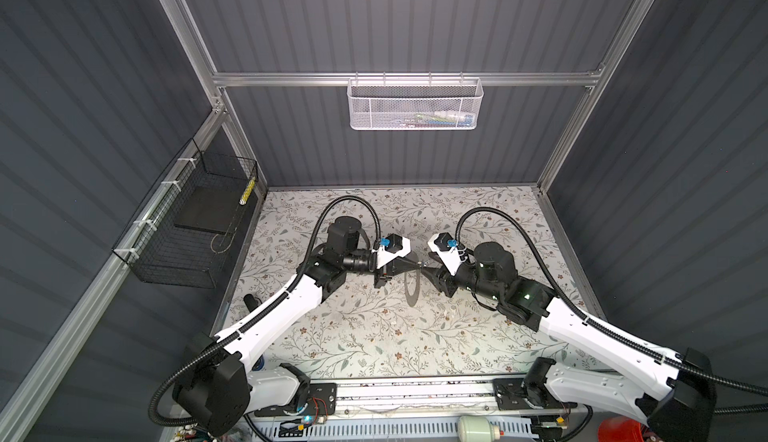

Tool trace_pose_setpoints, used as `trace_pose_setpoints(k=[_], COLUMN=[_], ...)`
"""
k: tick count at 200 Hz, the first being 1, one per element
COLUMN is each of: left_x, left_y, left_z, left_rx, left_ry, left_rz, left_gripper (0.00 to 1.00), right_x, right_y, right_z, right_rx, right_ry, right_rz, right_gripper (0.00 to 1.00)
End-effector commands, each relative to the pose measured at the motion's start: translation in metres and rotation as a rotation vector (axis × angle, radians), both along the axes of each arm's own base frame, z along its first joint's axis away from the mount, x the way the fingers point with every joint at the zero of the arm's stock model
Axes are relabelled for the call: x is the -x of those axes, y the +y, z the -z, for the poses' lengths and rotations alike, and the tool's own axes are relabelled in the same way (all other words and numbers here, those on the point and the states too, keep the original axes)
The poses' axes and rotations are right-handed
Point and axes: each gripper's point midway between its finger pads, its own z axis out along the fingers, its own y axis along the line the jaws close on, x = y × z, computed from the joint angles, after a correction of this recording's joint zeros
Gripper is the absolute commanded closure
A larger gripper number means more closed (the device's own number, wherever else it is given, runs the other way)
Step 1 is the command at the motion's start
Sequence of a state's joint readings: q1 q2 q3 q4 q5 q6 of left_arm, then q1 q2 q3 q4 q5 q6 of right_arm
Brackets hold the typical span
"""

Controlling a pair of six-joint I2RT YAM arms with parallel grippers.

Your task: Put the keys on the keyring

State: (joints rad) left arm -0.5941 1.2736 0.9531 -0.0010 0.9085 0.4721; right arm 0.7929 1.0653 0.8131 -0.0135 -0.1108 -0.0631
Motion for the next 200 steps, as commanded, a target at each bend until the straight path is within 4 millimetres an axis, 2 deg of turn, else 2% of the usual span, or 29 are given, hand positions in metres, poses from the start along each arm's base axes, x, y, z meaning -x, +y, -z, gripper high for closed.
trace_pose_setpoints(k=[1,85,120,200], left_x=[-0.002,-0.006,-0.006,-0.007], left_y=[0.000,-0.002,-0.005,-0.007], left_z=[-0.018,-0.037,-0.041,-0.042], left_rx=[0.038,0.096,0.110,0.114], left_ry=[-0.033,-0.045,-0.037,-0.030], left_rz=[-0.017,-0.037,-0.020,-0.010], left_gripper=[1.00,1.00,1.00,1.00], right_x=[-0.002,0.001,0.002,-0.004], right_y=[0.003,0.003,0.003,0.004], right_z=[-0.017,-0.014,-0.021,-0.035], right_rx=[-0.085,-0.092,-0.125,-0.141], right_ry=[-0.011,-0.038,-0.072,-0.126], right_rz=[0.013,-0.007,-0.010,0.009], right_gripper=[0.51,0.61,0.57,0.55])
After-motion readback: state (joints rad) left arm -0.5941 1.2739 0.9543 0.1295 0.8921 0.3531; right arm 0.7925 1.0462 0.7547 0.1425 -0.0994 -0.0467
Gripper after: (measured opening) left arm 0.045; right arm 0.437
